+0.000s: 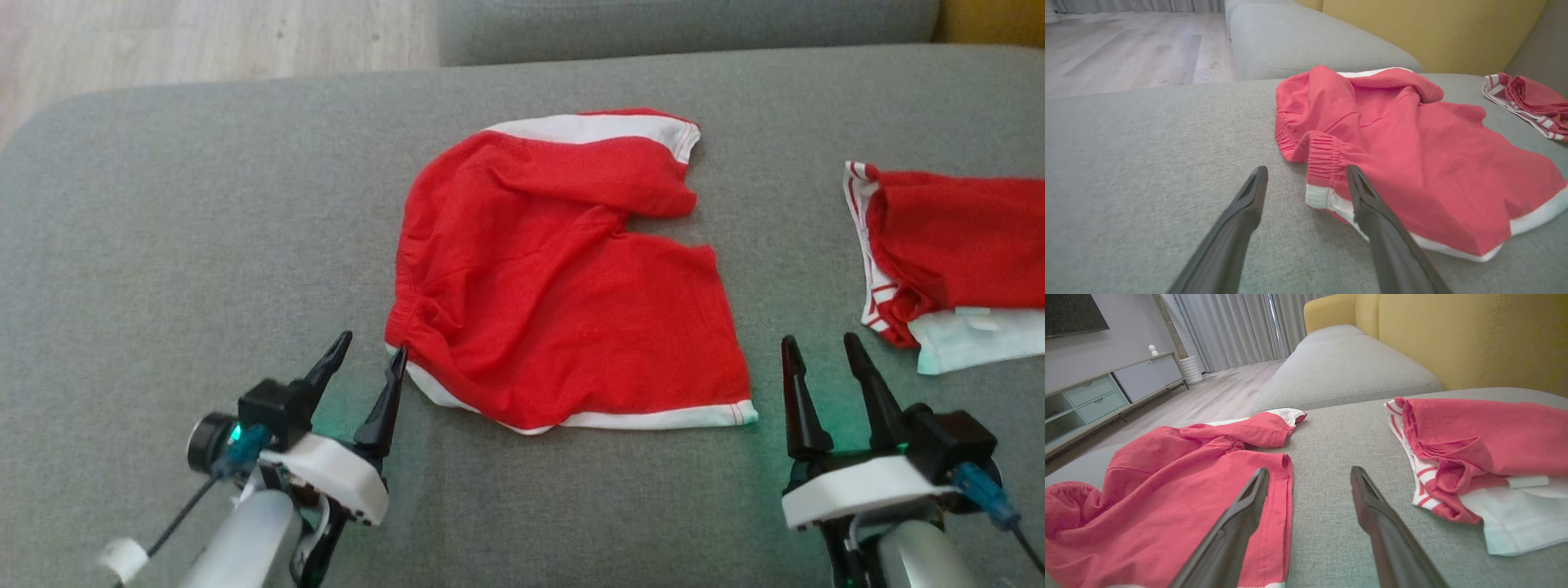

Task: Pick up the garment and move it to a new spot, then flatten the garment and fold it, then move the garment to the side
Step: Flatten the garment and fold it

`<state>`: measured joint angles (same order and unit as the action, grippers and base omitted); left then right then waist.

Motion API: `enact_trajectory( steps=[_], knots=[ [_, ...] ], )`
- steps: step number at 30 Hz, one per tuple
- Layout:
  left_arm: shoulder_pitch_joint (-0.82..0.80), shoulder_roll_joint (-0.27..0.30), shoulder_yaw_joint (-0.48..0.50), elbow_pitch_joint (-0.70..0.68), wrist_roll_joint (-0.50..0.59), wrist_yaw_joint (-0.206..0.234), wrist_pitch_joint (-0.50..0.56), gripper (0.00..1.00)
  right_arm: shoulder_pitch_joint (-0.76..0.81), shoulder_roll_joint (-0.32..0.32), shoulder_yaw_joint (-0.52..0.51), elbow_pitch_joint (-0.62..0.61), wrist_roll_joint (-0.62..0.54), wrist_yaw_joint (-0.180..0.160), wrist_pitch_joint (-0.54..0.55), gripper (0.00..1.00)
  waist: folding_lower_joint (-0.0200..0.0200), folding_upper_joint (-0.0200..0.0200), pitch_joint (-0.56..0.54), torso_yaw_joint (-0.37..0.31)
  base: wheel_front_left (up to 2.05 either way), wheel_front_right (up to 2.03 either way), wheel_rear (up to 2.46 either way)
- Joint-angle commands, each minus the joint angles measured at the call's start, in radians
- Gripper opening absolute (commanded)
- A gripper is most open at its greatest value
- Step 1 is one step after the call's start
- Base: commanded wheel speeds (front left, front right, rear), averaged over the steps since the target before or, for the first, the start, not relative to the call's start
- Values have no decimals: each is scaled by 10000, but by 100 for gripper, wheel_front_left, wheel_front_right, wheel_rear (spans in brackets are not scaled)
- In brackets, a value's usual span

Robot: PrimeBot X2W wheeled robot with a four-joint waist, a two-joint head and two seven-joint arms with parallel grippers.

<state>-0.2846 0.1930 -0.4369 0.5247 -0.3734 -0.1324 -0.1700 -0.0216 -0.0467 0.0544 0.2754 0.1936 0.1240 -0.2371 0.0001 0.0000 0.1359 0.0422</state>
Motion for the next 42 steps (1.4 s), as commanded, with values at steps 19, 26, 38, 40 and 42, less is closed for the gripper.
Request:
enact_trajectory(
  steps=[19, 26, 38, 40, 42],
  knots=[
    [-2103, 1229, -2456, 1227, -1599, 17, -42, 100, -688, -36, 117, -326, 27, 67, 121, 100, -1, 0, 588, -146, 0, 0, 0],
    [-2413, 1369, -3135, 1537, -2015, 17, -208, 100, -753, -36, 82, -266, 18, 67, 159, 100, -1, 0, 643, -154, 0, 0, 0],
    [-2633, 1528, -3918, 1717, -2793, 17, -488, 40, -742, -36, 68, -181, 2, 67, 294, 100, -1, 0, 569, -95, 0, 0, 0],
    [-2685, 1571, -4022, 1688, -2915, 17, -541, 0, -730, -36, 111, -156, 2, 67, 370, 100, -1, 0, 570, -88, 0, 0, 0],
    [-2749, 1619, -4051, 1691, -2968, 17, -622, 0, -683, -36, 194, -118, -5, 67, 486, 100, -1, 0, 561, -80, 0, 0, 0]
  ],
)
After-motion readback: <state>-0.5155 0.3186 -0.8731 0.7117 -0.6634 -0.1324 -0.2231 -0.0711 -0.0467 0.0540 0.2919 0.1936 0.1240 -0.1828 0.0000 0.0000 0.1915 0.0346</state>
